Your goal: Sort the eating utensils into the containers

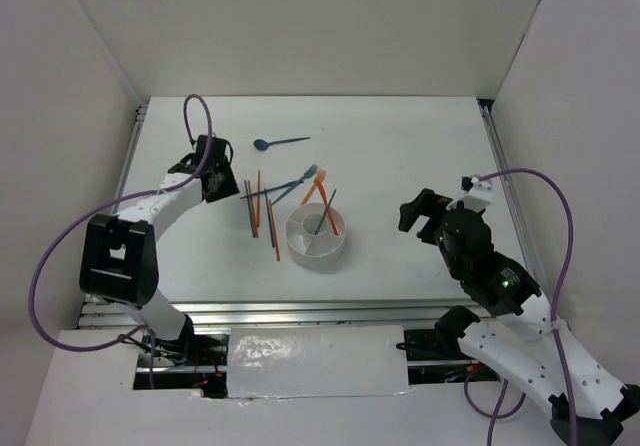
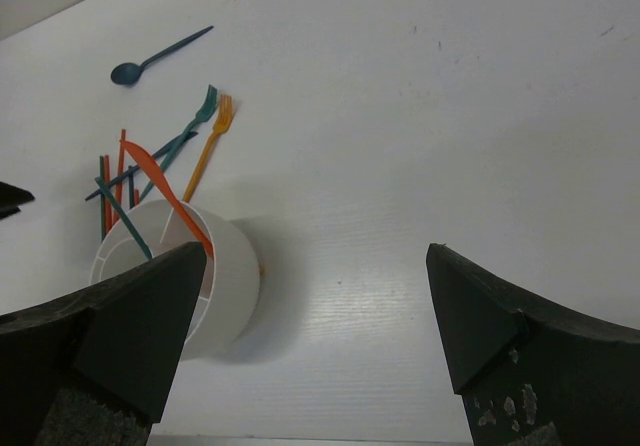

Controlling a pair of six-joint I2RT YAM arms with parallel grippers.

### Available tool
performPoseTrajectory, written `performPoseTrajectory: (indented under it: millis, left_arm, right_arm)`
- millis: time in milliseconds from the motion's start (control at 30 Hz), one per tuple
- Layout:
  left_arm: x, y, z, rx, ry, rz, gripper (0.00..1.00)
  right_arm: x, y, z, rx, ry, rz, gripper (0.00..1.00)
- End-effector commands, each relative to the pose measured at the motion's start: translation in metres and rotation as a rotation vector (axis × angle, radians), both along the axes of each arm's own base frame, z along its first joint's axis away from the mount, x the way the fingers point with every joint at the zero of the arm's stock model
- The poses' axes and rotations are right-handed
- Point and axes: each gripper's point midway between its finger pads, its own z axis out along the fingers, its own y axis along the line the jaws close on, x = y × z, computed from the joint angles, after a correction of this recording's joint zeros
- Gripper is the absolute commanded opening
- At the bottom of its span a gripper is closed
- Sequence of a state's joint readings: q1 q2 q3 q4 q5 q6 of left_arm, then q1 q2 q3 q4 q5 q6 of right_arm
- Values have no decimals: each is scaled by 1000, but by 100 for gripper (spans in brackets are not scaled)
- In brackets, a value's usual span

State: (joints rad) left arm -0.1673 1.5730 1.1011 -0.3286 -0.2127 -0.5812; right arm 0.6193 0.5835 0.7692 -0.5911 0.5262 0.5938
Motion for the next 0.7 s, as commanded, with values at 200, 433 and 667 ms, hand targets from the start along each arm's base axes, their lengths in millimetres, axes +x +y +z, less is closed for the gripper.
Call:
performPoseTrajectory:
  millis: [200, 433, 667]
  left_arm:
    - [-6, -16, -46, 30, 137, 50, 53]
    - [-9, -31, -70, -3, 153, 11, 58]
    - [-10, -46, -73, -33, 139, -33, 55]
  right_arm:
    - [2, 2, 17, 20, -39, -1, 100]
    - [4, 4, 18, 15, -40, 6, 100]
    - [5, 5, 15, 13, -33, 7, 100]
